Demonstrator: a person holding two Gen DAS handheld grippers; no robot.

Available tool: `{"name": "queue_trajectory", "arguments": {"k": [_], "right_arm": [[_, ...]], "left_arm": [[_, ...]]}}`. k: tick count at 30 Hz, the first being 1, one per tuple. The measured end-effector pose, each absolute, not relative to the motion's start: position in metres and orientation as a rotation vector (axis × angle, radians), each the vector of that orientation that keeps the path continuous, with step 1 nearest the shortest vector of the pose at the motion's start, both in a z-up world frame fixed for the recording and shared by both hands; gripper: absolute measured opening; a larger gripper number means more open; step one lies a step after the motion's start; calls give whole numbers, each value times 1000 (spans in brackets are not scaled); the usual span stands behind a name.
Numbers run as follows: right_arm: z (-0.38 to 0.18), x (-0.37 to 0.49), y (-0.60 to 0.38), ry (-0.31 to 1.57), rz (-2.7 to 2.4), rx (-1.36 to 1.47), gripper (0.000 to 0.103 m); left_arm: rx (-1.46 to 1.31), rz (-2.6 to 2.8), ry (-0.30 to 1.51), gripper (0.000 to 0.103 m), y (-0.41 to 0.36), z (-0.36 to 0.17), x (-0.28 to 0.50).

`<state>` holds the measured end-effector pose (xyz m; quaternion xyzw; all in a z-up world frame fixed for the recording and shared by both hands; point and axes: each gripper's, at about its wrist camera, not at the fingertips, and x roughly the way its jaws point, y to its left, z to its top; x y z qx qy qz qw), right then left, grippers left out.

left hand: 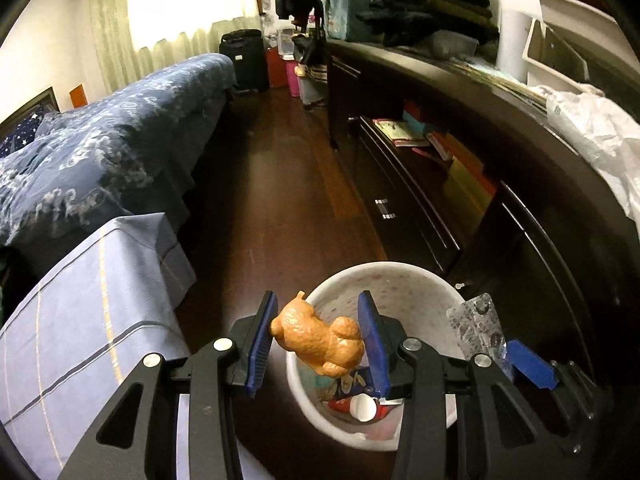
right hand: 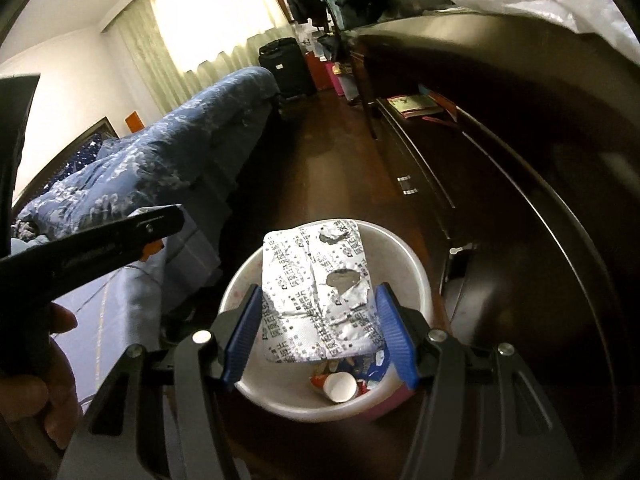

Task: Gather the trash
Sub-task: 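Carry the toy and blister pack to the wastebasket and open both tools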

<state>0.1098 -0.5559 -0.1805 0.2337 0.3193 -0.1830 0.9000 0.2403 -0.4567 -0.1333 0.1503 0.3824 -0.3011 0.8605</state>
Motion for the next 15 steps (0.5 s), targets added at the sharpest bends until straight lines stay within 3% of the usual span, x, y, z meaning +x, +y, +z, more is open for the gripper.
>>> {"name": "queue_trajectory", "arguments": {"k": [4, 6, 8, 9, 11, 15], "right_arm": [[-185, 119, -561, 673, -388, 465, 59], [-187, 125, -561, 670, -394, 438, 63], [-189, 130, -562, 667, -406, 409, 84], [-190, 132, -562, 661, -420, 393, 85], [-193, 134, -562, 666, -436, 375, 86], [-198, 130, -565, 688, -433, 404, 86]], "left_arm": [[320, -642, 816, 48, -467, -138, 245], [317, -643, 810, 72, -470, -138, 247], [310, -631, 785, 88, -470, -135, 248], [310, -624, 775, 93, -470, -134, 249], [307, -613, 759, 99, -467, -130, 250], [279, -609, 749, 99, -456, -120, 252]]}}
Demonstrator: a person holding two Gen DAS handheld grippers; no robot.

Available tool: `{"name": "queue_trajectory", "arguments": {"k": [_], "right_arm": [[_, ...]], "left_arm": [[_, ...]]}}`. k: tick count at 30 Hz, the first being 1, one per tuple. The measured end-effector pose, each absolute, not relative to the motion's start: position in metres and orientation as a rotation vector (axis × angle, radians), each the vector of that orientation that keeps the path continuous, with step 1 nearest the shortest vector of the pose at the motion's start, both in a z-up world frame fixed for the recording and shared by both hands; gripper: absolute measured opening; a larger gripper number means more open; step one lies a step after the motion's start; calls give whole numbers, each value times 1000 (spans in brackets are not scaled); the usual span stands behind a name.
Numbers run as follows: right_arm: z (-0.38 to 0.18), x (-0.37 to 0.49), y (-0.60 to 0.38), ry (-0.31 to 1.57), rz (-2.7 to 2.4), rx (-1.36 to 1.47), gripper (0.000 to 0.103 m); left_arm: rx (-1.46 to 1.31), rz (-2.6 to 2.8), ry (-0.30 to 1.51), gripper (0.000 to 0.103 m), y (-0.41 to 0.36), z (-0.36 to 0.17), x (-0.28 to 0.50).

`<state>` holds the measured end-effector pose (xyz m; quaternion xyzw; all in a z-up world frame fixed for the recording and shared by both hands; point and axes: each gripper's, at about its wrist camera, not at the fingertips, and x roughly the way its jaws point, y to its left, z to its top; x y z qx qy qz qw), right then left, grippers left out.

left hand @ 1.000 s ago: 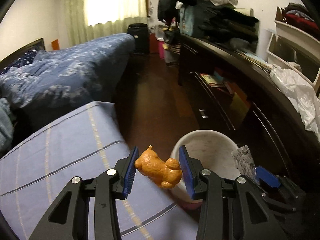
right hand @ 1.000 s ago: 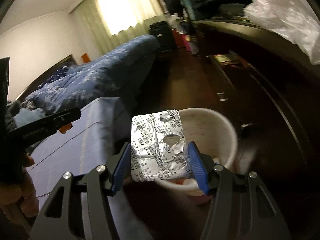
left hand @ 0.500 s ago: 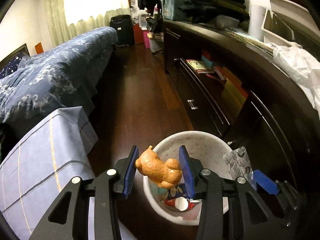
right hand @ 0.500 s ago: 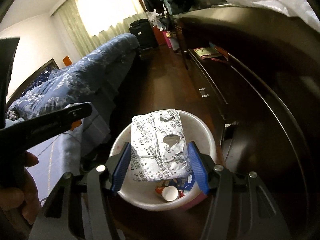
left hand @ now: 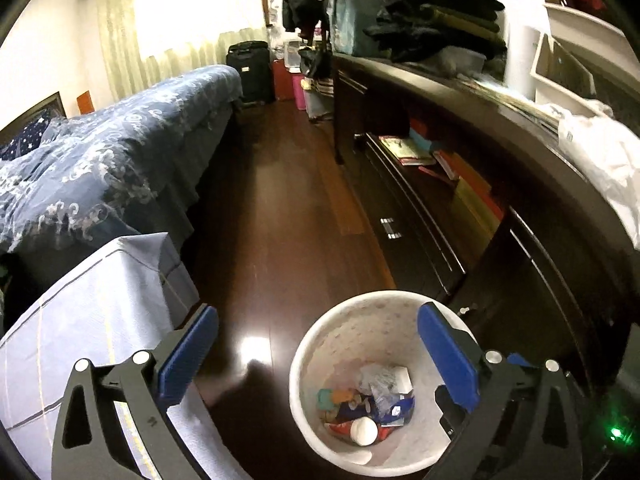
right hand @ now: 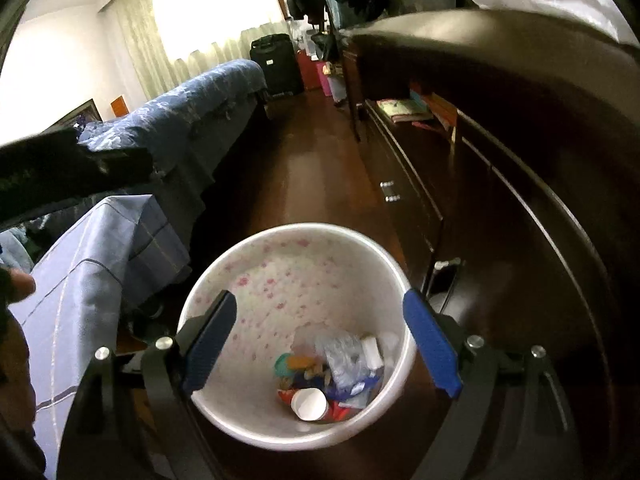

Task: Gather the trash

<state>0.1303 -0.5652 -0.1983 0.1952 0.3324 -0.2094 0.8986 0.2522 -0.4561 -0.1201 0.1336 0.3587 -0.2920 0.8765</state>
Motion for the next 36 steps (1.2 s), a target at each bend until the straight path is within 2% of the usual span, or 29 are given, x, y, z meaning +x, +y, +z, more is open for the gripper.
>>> {"name": "queue_trajectory", "arguments": {"k": [16, 25, 28, 36], "right_arm": [[-164, 107, -527, 661, -406, 396, 91], [-139, 97, -475, 635, -351, 378, 92], [-132, 92, -453, 616, -309, 402, 96], [-111, 87, -365, 581, -177, 351, 99]], "left_arm": [[234, -518, 688, 99, -389, -89, 234], [168, -394, 648, 99, -302, -70, 219], [189, -330, 635, 99, -271, -69, 210], [133, -214, 612, 99, -178, -61, 171]]}}
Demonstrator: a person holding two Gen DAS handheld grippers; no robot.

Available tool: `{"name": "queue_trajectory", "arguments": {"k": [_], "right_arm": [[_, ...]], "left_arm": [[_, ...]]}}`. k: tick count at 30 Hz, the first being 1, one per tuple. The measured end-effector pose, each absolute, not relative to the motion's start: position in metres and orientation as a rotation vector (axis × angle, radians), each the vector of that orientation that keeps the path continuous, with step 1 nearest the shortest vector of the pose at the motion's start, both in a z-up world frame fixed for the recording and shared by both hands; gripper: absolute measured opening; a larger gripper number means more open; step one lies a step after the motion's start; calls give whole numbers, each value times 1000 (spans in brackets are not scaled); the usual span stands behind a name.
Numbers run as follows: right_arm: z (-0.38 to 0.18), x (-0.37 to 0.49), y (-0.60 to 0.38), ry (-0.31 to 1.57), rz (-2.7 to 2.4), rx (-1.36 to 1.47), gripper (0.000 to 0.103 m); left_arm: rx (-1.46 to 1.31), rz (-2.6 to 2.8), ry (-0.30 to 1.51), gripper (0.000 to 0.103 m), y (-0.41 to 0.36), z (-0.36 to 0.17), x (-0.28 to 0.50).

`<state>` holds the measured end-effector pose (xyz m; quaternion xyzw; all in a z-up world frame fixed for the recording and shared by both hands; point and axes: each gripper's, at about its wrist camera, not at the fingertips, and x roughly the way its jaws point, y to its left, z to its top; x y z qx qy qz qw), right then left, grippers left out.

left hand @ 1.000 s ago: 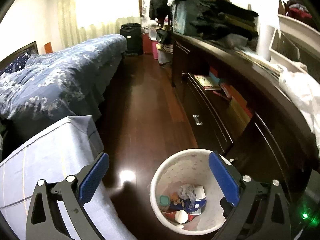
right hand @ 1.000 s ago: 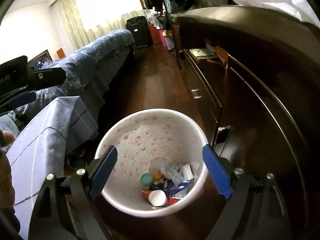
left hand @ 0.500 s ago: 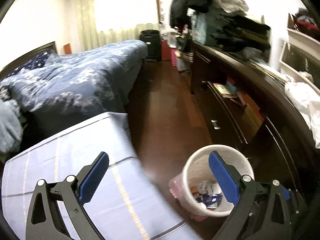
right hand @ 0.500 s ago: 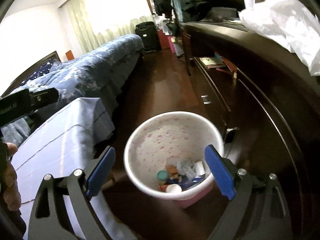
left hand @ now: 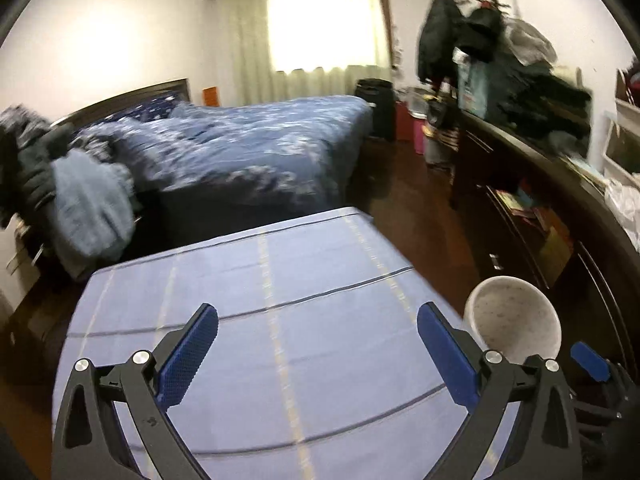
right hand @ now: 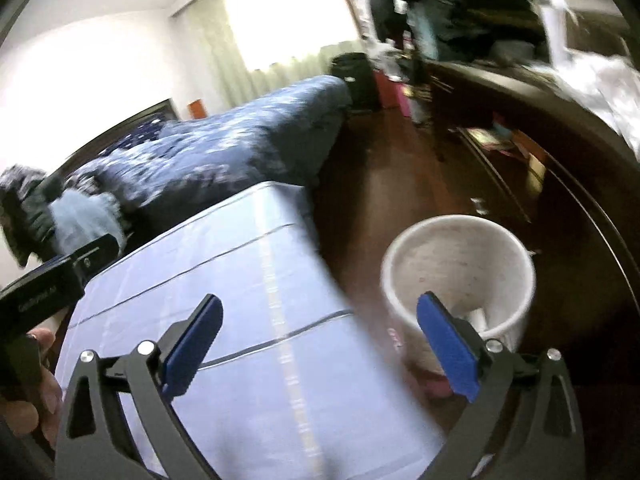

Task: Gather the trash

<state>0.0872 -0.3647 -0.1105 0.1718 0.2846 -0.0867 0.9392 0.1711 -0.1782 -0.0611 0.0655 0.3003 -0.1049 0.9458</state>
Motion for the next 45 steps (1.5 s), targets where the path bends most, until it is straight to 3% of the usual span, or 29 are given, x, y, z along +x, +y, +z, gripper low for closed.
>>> {"name": "queue_trajectory", "arguments": {"k": [9, 17, 30, 45], "right_arm": [[-88, 84, -281, 586, -113, 239, 99], [-65, 58, -233, 527, -105, 120, 100], [-22, -4, -205, 417, 38, 71, 100], [-7, -35, -200, 326, 32, 66, 100]], "left_arm": [[-15, -27, 589, 99, -62, -49, 123], [-108, 55, 562, 99, -4, -43, 85], [-75, 102, 390, 99, 3, 9, 14], [-84, 122, 304, 99, 4, 31, -28]]}}
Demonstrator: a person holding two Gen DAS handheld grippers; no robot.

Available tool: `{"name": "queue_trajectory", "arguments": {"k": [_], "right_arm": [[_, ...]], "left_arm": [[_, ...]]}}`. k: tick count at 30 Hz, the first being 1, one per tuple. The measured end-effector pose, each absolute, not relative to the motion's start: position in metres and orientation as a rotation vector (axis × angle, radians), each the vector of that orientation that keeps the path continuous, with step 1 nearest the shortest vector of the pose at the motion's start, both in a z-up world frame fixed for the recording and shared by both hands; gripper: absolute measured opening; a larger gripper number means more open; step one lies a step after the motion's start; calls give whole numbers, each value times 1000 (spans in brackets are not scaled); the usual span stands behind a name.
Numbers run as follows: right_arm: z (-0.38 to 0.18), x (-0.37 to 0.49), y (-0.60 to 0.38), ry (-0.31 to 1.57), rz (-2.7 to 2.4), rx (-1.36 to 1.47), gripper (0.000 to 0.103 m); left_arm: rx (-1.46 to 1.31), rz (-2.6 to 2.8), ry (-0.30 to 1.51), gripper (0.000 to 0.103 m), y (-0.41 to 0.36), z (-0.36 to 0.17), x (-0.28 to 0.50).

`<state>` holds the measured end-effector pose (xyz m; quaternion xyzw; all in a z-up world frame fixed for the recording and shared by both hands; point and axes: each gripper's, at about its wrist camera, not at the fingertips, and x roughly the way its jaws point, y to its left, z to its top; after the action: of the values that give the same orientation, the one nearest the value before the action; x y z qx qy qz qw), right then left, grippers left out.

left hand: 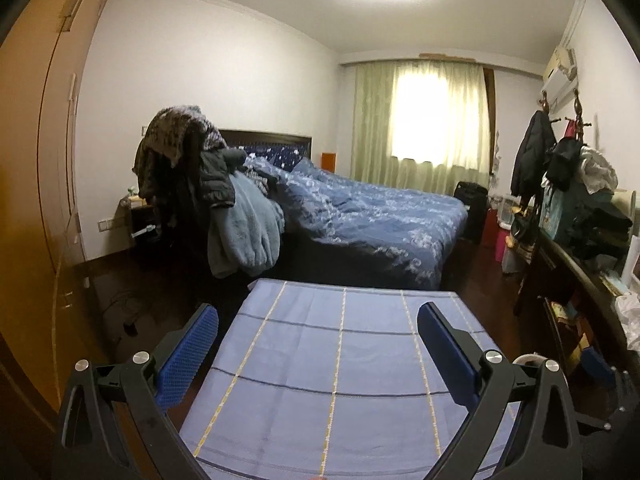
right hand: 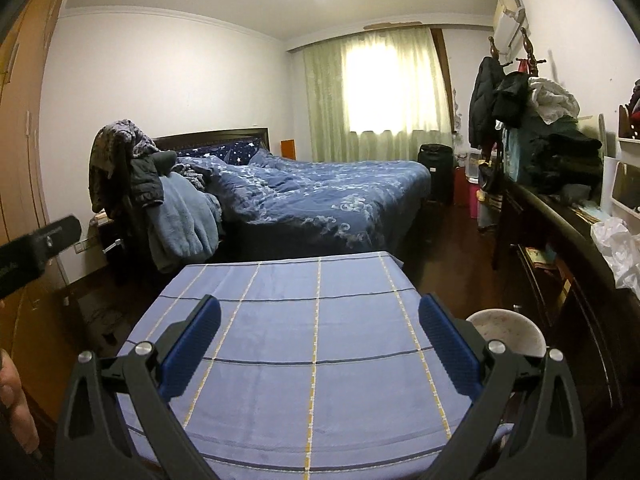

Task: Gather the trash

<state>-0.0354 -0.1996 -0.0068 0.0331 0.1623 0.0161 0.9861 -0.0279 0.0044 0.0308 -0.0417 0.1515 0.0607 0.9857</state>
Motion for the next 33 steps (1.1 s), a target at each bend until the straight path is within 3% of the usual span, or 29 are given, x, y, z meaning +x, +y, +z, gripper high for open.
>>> {"name": "queue_trajectory", "arguments": {"k": [33], "right_arm": [[-9, -31, -191, 366, 65, 64, 100]], "left_arm": [[-107, 124, 317, 99, 2, 19, -27]]}}
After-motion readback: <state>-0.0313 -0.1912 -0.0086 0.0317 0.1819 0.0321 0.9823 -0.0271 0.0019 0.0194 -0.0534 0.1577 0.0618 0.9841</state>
